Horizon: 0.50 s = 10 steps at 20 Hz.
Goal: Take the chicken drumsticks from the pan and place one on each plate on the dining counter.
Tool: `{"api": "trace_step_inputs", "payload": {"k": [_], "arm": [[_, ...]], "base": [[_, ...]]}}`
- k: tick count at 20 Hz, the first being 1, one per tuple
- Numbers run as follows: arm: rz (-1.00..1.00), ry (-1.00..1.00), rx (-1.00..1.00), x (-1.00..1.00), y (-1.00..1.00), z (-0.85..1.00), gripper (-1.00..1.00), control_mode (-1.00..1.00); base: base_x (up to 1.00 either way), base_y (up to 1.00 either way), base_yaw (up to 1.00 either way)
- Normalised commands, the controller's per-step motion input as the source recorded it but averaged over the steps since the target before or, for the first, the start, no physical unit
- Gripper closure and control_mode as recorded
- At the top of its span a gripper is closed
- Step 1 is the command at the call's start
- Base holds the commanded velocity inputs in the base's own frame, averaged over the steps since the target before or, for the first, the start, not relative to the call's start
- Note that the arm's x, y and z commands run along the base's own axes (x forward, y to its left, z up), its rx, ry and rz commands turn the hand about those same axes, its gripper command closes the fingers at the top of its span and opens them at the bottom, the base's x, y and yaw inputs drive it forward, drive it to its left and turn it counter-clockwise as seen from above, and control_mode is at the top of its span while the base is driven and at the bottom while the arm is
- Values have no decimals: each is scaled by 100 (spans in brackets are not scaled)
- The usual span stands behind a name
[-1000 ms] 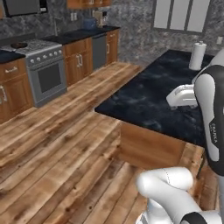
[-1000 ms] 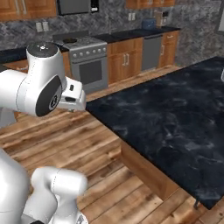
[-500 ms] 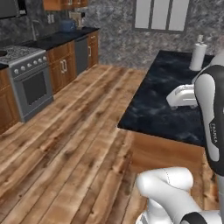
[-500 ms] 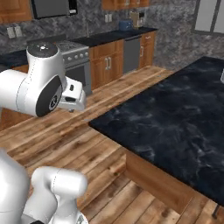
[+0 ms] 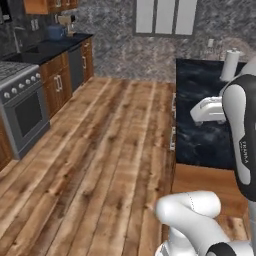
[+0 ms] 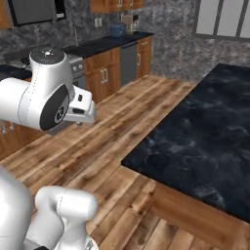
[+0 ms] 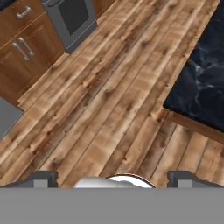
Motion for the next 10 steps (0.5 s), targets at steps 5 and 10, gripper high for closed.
{"api": "trace_step_inputs", "payload": {"k": [5,10], "arm": [[0,0,0,0,0,0,-100,100],[0,0,0,0,0,0,-100,100]], "base": [[80,100,-25],[92,100,-10]]}}
